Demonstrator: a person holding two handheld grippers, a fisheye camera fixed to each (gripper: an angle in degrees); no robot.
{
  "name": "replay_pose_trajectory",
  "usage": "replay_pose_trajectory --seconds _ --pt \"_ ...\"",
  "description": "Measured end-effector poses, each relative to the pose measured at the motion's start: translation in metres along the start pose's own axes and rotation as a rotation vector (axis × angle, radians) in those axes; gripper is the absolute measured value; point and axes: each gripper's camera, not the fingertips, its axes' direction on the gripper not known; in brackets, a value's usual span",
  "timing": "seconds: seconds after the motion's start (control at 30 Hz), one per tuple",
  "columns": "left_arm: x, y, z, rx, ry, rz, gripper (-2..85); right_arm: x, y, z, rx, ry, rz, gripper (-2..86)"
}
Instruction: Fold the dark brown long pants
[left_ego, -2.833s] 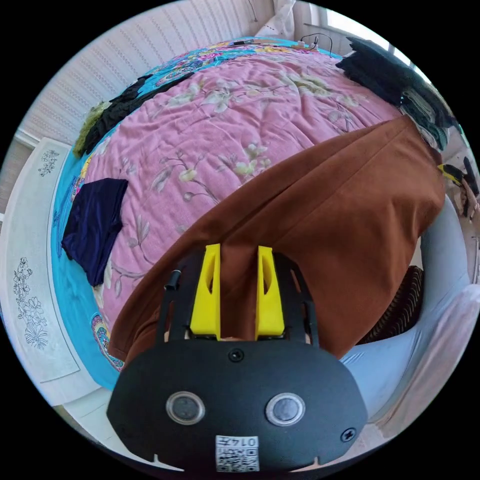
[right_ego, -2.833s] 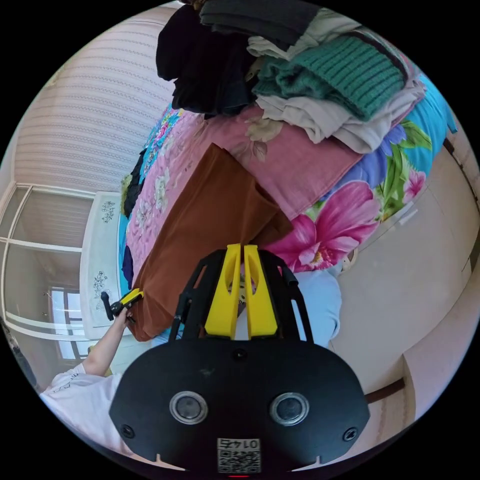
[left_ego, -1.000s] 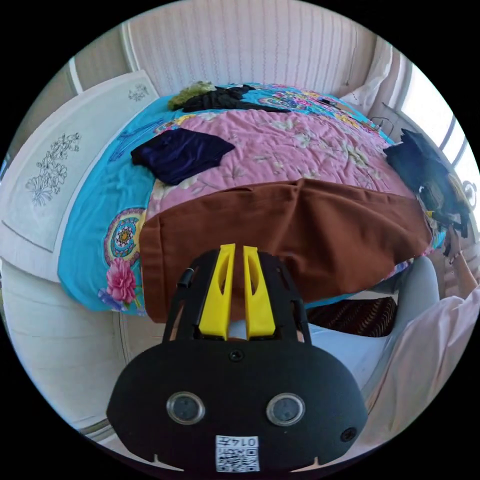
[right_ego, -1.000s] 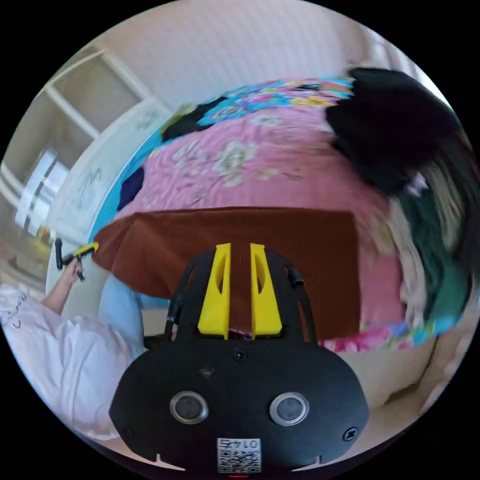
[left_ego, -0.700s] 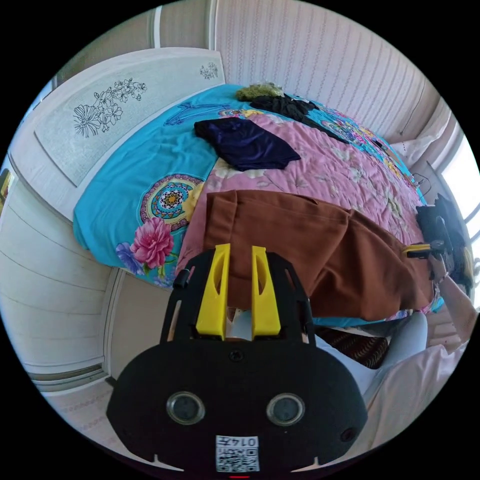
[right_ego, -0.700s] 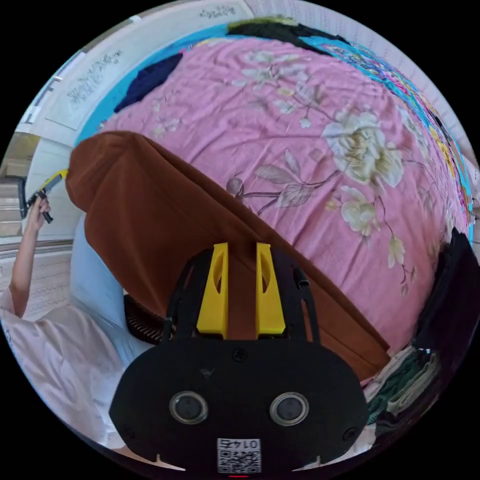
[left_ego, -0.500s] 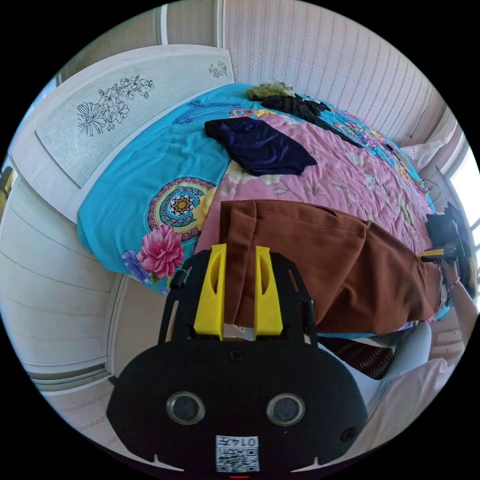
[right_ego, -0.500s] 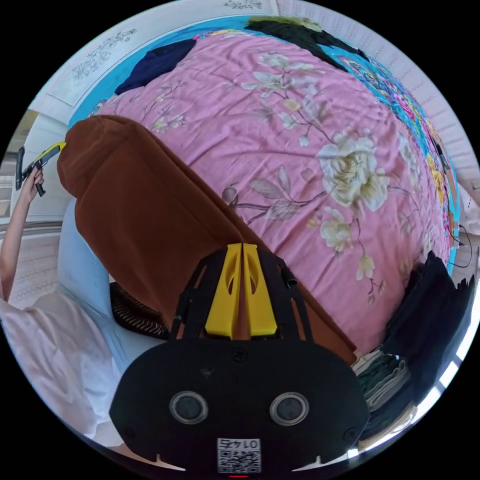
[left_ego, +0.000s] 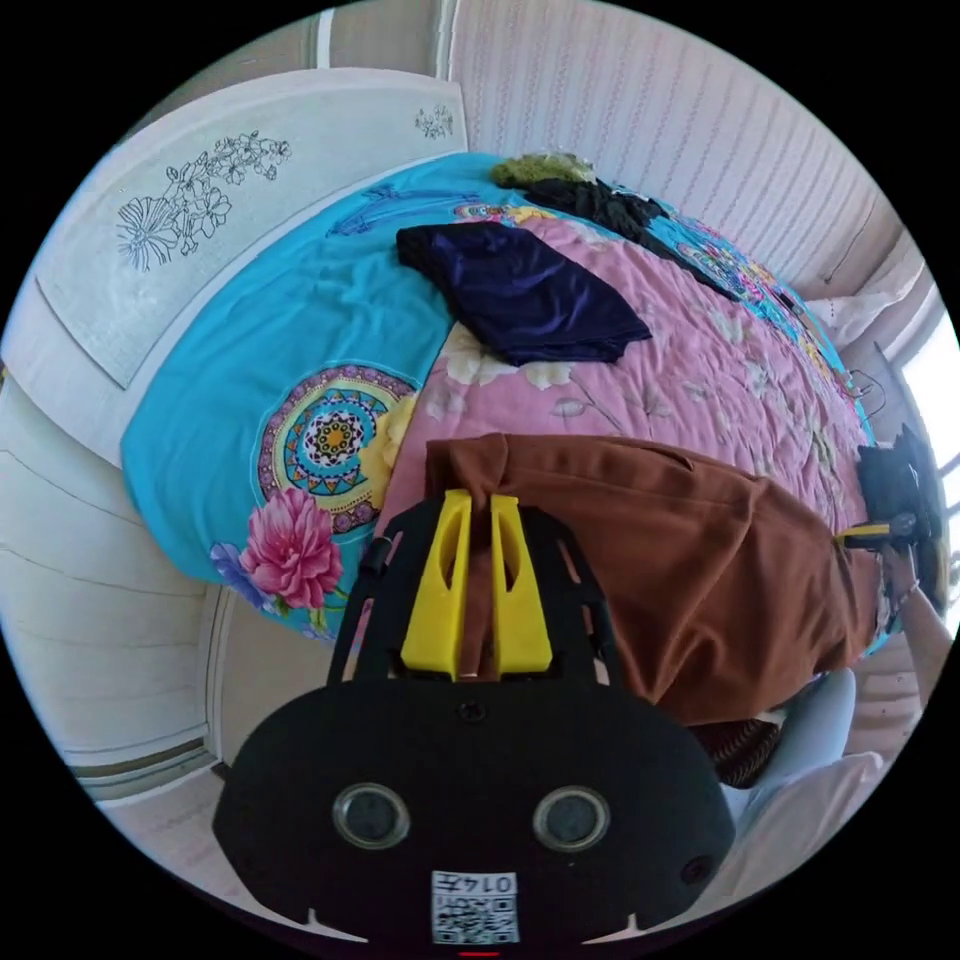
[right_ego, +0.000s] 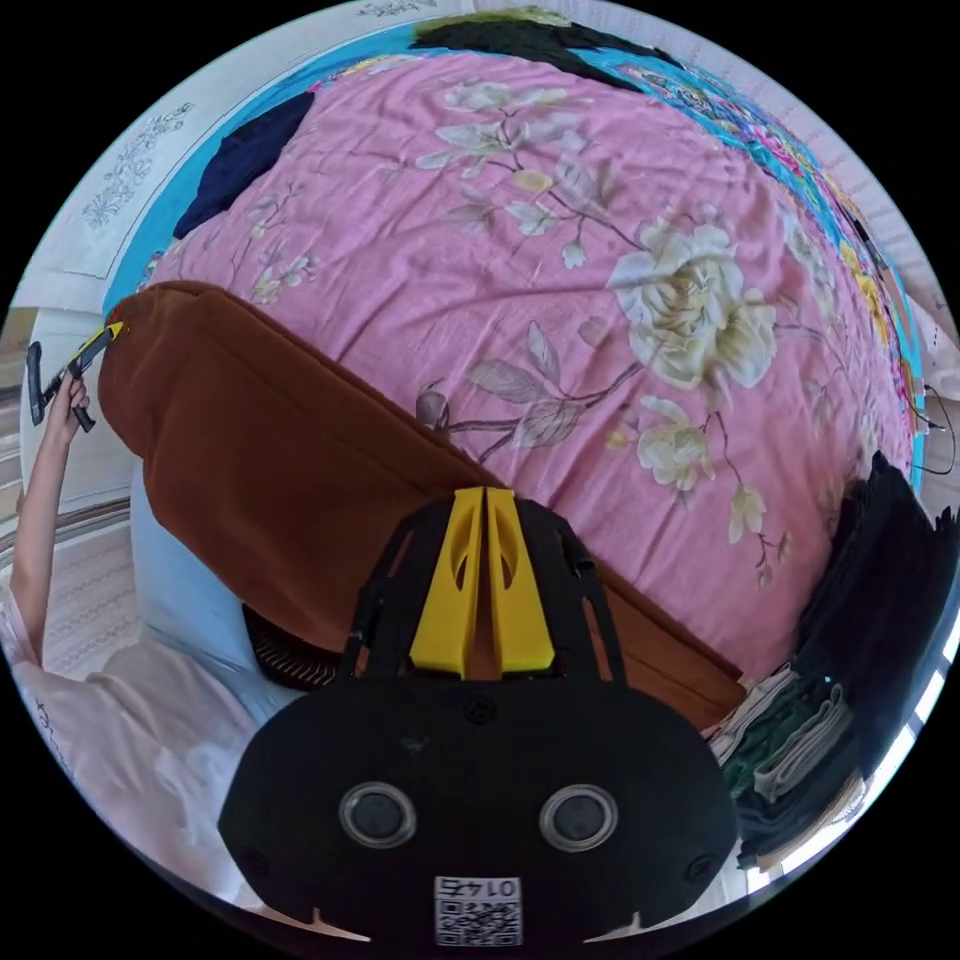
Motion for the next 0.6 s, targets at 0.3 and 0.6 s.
replay_pose_trajectory --seconds 0.3,0.6 --pt "0.017 -0.012 0.055 -0.100 -0.152 0.066 2.8 -0.023 -0.040 0.068 -0.072 0.075 0.046 -0.4" --pt "0.004 0.058 0.002 0.053 -0.119 0.077 3.3 -0.013 -0.011 0.075 0.223 -0.091 0.145 -0.4"
